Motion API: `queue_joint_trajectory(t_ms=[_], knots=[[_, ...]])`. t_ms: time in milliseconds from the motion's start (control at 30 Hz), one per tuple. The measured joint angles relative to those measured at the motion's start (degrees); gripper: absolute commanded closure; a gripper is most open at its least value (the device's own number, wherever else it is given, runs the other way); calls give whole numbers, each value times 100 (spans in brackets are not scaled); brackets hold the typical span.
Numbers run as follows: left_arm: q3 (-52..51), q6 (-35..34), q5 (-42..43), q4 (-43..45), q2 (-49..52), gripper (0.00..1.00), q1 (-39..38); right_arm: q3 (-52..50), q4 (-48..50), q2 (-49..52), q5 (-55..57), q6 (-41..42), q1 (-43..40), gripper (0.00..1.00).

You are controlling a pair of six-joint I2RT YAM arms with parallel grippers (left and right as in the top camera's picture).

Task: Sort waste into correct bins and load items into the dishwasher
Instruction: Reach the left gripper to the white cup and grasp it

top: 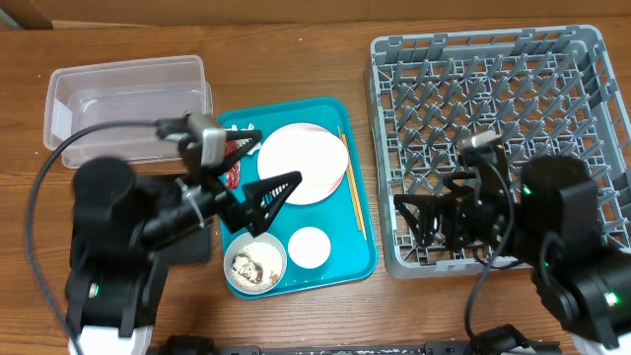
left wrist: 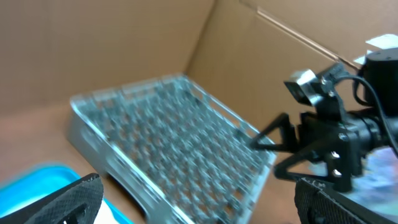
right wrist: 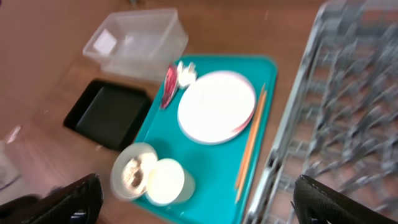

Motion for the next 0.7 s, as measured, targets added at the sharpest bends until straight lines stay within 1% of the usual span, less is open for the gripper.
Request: queue_joint_trajectory(t_ms=[33,133,200,300,333,367,400,433,467,500,533,600,700], knots=[[17,-48,293,-173,280,0,0,0,-46,118,-15,92,2,0],[83,55,402,-1390,756,0,-42,0,-332,348,339,568,0,0],[68,223,216,-2232,1047,0,-160,0,-498,481,776,962,0,0],[50,595,-382,-3303,1314,0,-463,0,-446,562,1217,1394,0,0],[52,667,-564,-3458,1333,0,-555,0,-400,560,1292,1484,0,0],[55,741,-807,-3665,1338,4,-669,0,-319,555,1349,1582,0,0],[55,837,-1198,-3901,1338,9,-879,0,-219,555,1423,1740,0,0],[57,857,-1373,-3950,1338,14,-986,0,-188,555,1460,1792,0,0],[57,909,-1613,-4030,1338,22,-1130,0,-144,555,1469,1851,0,0],[57,940,-1845,-4103,1338,26,-1316,0,-72,555,1488,1899,0,0],[55,955,-1993,-4138,1340,27,-1462,0,-28,555,1504,1928,0,0],[55,953,-2461,-4175,1340,24,-1843,0,28,555,1526,1978,2,0],[57,791,-3150,-4214,1427,23,-2312,0,33,555,1552,2039,0,0]])
